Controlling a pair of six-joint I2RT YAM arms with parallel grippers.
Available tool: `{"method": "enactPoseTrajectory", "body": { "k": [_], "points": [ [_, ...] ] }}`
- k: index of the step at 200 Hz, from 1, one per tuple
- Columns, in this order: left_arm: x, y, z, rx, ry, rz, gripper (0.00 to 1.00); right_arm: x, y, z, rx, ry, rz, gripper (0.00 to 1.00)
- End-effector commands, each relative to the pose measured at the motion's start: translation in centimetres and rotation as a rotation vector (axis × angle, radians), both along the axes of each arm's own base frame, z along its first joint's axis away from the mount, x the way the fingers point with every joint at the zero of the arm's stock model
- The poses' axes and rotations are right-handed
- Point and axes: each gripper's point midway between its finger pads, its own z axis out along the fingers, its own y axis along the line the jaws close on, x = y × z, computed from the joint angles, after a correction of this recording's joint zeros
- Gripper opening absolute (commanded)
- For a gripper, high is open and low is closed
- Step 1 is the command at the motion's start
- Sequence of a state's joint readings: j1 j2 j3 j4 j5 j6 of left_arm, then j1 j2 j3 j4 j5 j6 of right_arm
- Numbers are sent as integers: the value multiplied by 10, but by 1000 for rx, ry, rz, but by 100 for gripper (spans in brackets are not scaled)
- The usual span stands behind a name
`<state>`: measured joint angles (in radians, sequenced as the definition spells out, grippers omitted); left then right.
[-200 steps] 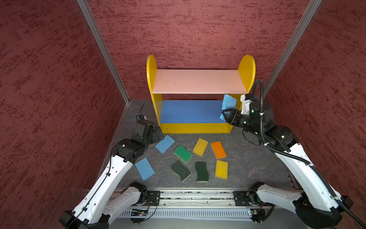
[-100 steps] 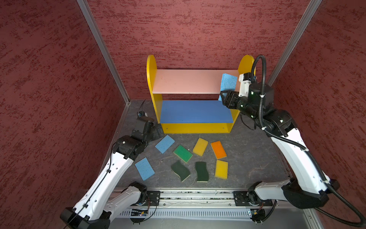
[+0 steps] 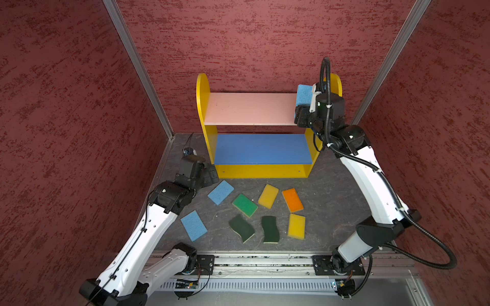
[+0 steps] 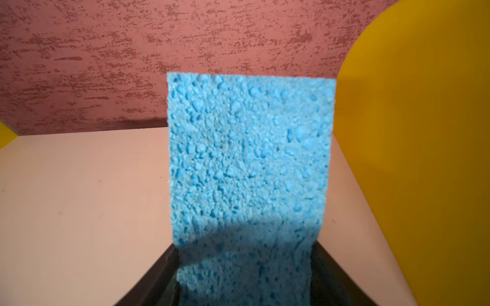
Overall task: Arrange cleaning sponges on a shelf
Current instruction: Place the cleaning sponge at the shelf.
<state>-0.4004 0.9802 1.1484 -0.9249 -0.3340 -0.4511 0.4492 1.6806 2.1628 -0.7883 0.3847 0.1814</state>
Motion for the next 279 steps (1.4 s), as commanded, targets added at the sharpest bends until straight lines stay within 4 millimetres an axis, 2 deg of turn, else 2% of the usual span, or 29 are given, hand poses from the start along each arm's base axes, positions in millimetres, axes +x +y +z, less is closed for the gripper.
{"method": "enactPoseTrajectory", "body": {
  "k": [1,54,151,213,279],
  "points": [
    [4,2,5,26,-13,1,100,7,-12,11,-42,-16,-21,69],
    [13,2,-4,23,-5,12,99,25,-8,-4,-77,26,-5,69],
    [22,2,-15,6,18,15,99,42,-7,-32,-143,83,-21,71],
    [22,4,-19,-5,30,24,99,45,-10,-38,-148,98,-40,74],
    [22,3,-20,-10,36,20,99,43,-12,-35,-163,92,-43,82]
  ]
}}
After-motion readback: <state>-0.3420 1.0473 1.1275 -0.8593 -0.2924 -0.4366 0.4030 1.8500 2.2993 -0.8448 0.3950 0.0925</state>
